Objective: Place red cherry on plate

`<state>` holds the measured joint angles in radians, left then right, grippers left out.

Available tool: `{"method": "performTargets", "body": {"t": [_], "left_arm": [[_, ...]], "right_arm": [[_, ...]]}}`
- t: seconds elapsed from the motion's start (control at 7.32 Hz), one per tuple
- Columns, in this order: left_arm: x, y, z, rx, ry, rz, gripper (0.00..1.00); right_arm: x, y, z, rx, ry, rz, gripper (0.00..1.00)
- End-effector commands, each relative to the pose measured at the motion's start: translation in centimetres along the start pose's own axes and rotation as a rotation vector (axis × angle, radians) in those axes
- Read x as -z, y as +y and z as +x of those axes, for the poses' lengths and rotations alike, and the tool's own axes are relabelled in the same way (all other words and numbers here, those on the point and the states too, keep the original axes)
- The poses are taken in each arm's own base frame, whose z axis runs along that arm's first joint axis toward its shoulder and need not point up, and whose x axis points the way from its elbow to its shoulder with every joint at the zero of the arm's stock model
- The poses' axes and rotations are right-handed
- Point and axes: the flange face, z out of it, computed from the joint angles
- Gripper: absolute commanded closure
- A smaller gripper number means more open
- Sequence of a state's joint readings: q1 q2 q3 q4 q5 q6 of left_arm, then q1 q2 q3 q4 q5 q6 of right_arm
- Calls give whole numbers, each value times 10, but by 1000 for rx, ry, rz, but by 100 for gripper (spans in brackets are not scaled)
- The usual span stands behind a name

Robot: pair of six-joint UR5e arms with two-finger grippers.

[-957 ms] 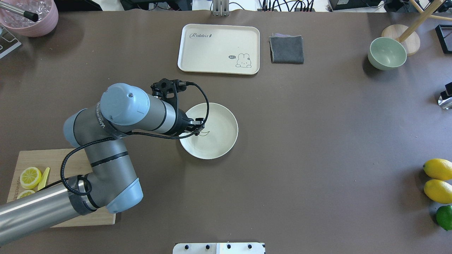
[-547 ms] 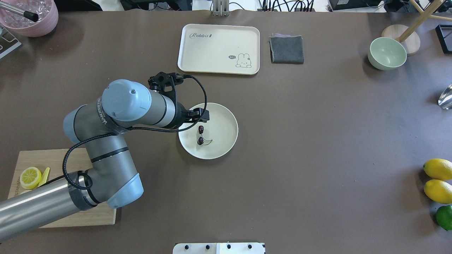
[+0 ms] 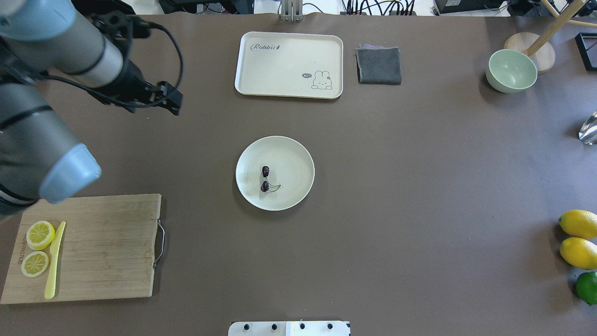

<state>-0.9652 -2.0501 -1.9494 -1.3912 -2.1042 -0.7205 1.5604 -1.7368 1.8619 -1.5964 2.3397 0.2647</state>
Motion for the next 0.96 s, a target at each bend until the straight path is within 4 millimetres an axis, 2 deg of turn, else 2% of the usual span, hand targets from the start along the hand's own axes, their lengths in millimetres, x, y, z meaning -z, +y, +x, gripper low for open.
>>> {"method": "performTargets", "body": {"t": [0.0, 0.14, 0.27, 0.55, 0.68, 0.82], "left_arm": [[78, -22, -159, -127, -153, -72, 2], [96, -6, -246, -92, -115, -89, 2], [97, 24, -316, -115, -103, -102, 2], [75, 57, -436, -123, -122, -81, 2], [64, 67, -483, -97, -132, -42, 2], [72, 79, -499, -89, -96, 24, 2]], "right_arm": [[-3, 1, 5, 29, 40, 2, 0], [-7, 1, 1, 53, 50, -5, 0], [-7, 1, 0, 71, 50, -5, 0], [-8, 0, 1, 70, 50, -6, 0], [-9, 0, 1, 69, 51, -8, 0], [-9, 0, 1, 70, 50, -7, 0]]}}
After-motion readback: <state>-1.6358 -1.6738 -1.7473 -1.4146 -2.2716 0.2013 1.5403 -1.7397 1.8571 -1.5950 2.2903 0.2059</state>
